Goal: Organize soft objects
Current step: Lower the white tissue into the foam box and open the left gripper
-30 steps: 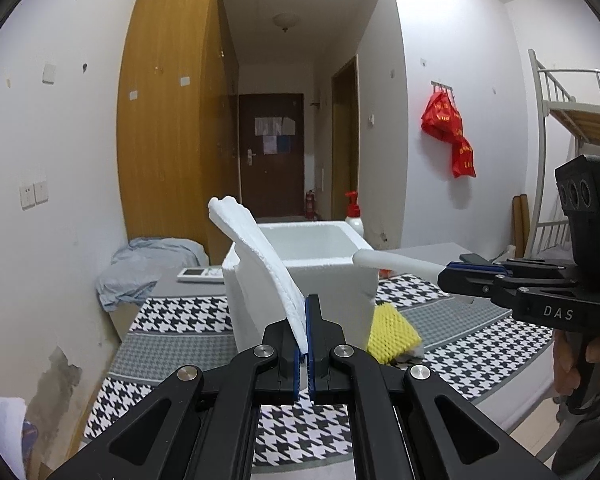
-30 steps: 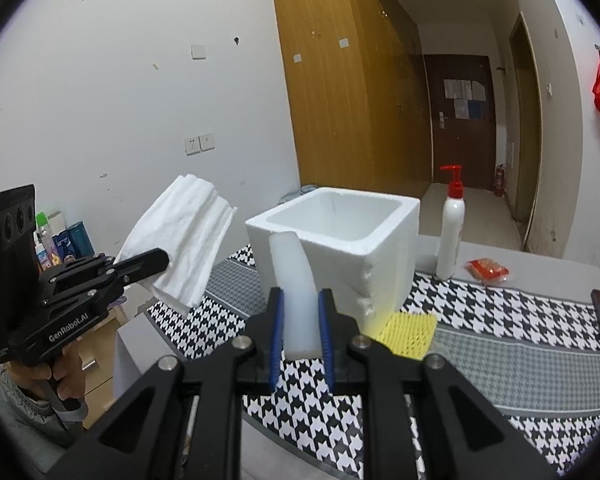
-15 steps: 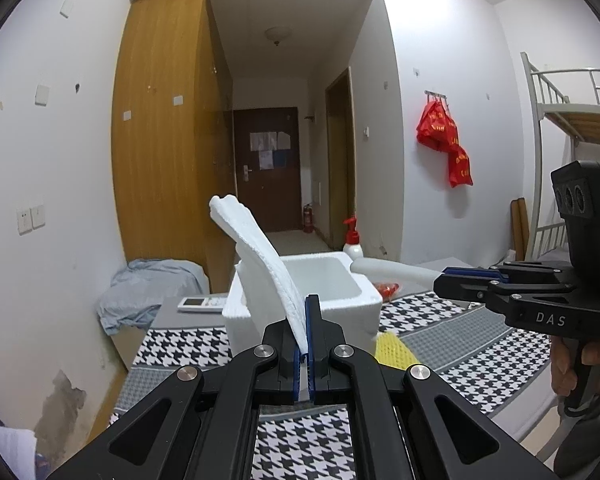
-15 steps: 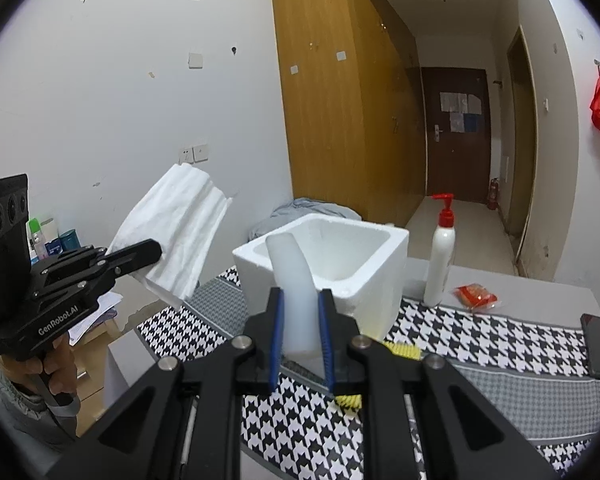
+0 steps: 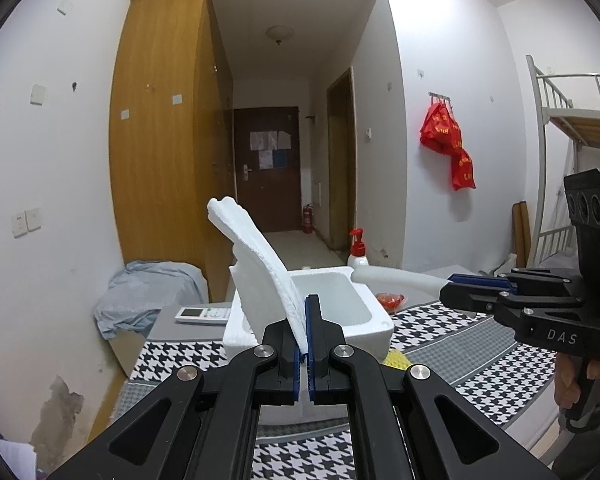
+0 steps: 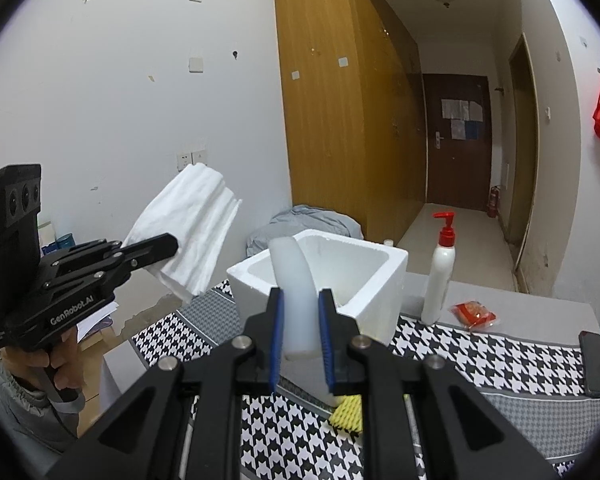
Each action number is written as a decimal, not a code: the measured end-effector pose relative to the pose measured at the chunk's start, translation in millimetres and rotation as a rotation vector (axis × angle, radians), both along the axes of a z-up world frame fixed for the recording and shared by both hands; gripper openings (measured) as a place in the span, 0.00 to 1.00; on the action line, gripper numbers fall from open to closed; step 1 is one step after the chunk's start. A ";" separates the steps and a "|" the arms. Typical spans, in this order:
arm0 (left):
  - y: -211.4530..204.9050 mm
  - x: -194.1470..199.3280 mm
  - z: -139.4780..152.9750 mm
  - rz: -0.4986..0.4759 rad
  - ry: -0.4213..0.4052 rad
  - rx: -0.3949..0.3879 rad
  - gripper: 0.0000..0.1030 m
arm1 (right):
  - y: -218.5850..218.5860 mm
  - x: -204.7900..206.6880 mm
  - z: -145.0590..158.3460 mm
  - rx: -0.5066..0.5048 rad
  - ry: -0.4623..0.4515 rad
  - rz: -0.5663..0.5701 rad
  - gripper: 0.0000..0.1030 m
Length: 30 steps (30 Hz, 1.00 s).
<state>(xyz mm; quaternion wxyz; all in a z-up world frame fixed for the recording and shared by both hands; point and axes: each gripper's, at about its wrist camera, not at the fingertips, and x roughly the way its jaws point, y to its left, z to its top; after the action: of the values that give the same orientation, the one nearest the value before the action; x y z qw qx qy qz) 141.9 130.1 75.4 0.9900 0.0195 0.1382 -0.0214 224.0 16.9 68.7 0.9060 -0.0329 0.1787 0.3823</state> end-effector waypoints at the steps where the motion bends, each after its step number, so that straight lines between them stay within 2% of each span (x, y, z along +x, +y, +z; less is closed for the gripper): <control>1: 0.3 2.5 0.4 -0.002 0.001 0.000 0.02 | 0.7 1.0 0.5 -0.001 0.000 0.000 0.20; 30: -0.2 81.8 -6.7 -0.054 0.065 0.004 0.02 | -10.6 30.4 -2.7 0.006 0.017 -0.072 0.20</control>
<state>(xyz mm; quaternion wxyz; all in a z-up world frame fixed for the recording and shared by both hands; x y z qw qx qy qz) 223.7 129.9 68.7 0.9839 0.0245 0.1700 -0.0485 254.4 6.3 66.0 0.9177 -0.0204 0.1863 0.3504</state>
